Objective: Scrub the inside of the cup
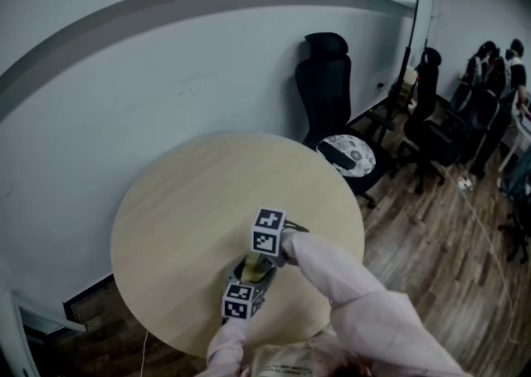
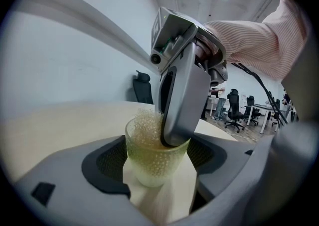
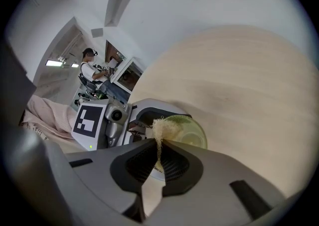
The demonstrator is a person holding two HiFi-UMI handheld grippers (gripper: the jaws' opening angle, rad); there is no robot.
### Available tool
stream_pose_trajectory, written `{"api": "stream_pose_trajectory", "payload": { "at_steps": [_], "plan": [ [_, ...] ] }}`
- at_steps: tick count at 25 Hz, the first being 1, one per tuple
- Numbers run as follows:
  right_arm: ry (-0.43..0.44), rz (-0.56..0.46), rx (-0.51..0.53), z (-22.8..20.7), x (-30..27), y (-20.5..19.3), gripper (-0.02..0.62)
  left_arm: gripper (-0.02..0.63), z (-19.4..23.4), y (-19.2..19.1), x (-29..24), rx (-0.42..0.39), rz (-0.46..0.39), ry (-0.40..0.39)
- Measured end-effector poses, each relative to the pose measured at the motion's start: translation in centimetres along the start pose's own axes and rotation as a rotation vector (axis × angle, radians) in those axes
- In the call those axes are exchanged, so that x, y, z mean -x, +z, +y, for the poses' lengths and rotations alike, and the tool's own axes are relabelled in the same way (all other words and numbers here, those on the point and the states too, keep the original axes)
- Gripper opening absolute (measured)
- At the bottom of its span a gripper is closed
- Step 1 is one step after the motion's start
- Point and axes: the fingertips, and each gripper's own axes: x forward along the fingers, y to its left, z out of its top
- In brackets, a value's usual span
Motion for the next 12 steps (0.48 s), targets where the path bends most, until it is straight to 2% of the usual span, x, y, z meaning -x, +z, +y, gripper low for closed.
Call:
{"api": "stream_pose_trajectory", "payload": {
  "at_steps": [6, 12],
  "plan": [
    [0.013, -0.023, -0.046, 0.06, -0.1, 0.52, 0.026, 0.371, 0.52, -0.03, -0.06, -0.019, 0.001, 0.015],
    [0.03, -0.047, -0.097, 0.15, -0.13, 0.91, 0.026, 0.371, 0.13, -0.15, -0.09, -0.004, 0.01, 0.007]
  ]
}}
